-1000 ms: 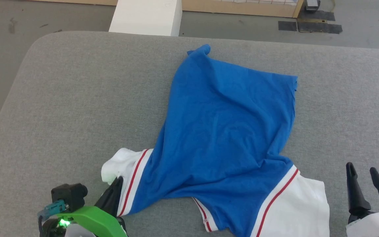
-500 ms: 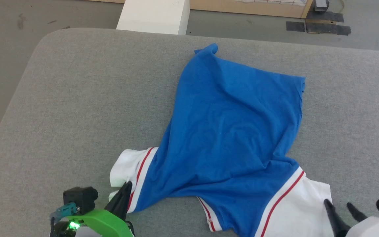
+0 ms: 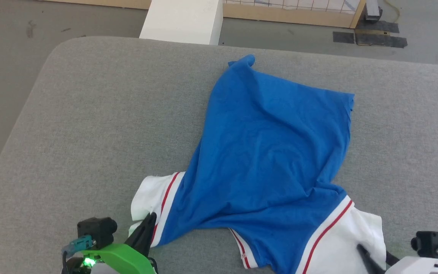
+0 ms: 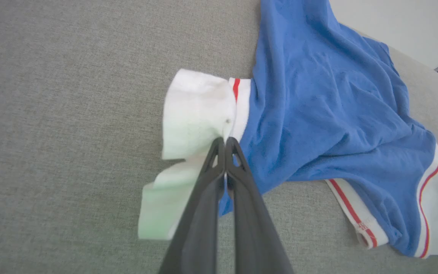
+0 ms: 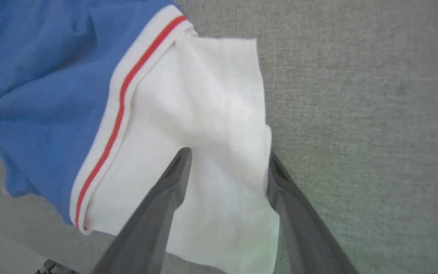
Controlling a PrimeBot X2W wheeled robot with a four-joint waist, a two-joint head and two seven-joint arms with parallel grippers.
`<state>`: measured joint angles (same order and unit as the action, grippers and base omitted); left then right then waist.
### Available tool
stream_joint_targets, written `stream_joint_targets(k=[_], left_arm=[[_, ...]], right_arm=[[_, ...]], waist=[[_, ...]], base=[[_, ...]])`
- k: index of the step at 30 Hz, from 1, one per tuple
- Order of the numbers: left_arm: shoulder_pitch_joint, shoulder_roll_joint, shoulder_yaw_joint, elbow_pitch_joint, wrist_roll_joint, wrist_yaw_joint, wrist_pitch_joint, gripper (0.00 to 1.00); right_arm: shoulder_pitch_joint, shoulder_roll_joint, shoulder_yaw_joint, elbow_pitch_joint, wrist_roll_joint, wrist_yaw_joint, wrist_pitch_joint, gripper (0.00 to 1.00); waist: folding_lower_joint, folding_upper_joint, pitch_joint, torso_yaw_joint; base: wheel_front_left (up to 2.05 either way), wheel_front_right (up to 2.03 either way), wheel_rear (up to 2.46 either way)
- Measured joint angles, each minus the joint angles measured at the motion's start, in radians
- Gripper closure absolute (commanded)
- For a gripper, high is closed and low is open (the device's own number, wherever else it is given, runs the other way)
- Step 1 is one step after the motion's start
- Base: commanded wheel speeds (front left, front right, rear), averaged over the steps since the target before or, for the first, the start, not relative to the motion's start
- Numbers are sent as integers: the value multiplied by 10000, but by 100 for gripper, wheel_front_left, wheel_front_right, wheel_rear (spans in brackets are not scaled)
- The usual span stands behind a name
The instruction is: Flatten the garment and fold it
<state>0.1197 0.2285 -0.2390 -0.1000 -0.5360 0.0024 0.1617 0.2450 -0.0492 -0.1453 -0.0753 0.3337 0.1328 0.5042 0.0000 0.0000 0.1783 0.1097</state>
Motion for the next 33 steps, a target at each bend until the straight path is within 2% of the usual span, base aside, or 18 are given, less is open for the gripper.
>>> stream_joint_targets(k=[6, 13, 27, 33], left_arm=[[8, 23, 82, -42, -102, -21, -245, 100], [22, -176, 420, -612, -688, -205, -895, 100], [23, -408, 460, -3405, -1287, -334, -1018, 100], [22, -410, 435, -3979, -1243, -261, -959, 100]], right_arm=[[-615, 2, -393, 297, 552, -8, -1536, 100], [-1027, 0, -844, -454, 982, -8, -2591, 100], [-1413, -6, -2010, -3421, 1526, -8, -2784, 100], [-1281, -6, -2190, -4056, 1818, -8, -2652, 100]], waist=[[0, 0, -166, -265], [0, 0, -540, -570], [0, 0, -1207, -1376], [0, 0, -1099, -1532]], base=[[0, 0, 0], [0, 0, 0], [0, 0, 0], [0, 0, 0]])
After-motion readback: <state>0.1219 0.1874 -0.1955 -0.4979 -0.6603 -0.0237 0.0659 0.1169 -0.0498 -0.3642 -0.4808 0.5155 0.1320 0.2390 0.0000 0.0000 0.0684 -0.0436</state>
